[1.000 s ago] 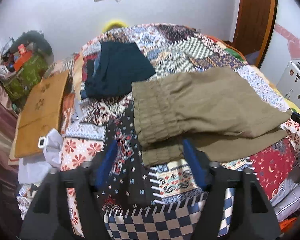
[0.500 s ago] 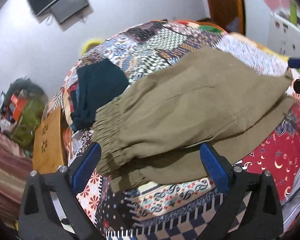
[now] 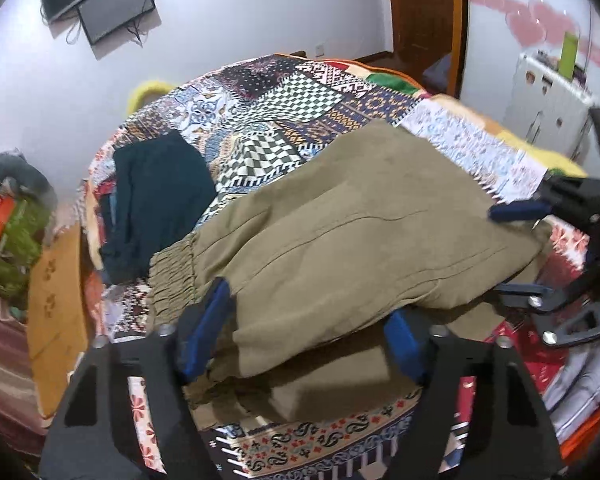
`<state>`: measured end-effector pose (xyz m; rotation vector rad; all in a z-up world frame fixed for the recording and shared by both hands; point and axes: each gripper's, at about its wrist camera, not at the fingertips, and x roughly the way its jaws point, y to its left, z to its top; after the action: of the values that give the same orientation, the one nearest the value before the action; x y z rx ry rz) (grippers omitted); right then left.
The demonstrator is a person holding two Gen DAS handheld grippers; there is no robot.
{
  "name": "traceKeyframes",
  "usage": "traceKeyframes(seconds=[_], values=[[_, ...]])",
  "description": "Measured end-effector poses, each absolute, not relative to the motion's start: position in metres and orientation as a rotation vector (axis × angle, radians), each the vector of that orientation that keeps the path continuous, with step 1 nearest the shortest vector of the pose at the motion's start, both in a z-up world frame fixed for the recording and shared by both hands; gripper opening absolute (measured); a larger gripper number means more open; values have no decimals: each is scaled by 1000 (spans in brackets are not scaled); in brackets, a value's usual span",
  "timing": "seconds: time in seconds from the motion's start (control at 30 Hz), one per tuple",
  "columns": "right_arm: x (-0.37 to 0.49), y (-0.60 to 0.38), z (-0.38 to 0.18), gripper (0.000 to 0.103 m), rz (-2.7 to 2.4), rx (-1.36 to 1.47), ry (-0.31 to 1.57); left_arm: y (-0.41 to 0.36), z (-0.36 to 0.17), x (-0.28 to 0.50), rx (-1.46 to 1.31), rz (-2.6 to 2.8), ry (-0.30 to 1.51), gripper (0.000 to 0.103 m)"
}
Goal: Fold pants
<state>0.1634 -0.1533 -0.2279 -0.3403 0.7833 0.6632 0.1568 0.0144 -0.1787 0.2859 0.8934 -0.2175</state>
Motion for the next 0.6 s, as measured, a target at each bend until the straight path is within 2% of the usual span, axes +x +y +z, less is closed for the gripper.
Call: traceKeyframes(seconds=[0.03,0.07,0.13,0.23,0.27,0.33,0.6], values=[[165,-153,-227,53,670,-337,780,14,-178,157,281,-221,893,55],[166,-153,-226,43,676,-329,779,13,-177,156,284,-224,891,51],[165,-155,-220,32,684,-318,762,10,-177,154,287,-243,885,36],[157,-157,-210,16,688,-330,713,4,-177,149,297,-255,877,23],[154,-159,-205,12,700,-333,693,2,-176,146,301,-254,864,23],[150,-164,-199,11,698,-333,675,0,-173,141,299,-265,853,19],[139,-178,-197,11,703,-336,689,-8,-174,122,279,-317,856,18]])
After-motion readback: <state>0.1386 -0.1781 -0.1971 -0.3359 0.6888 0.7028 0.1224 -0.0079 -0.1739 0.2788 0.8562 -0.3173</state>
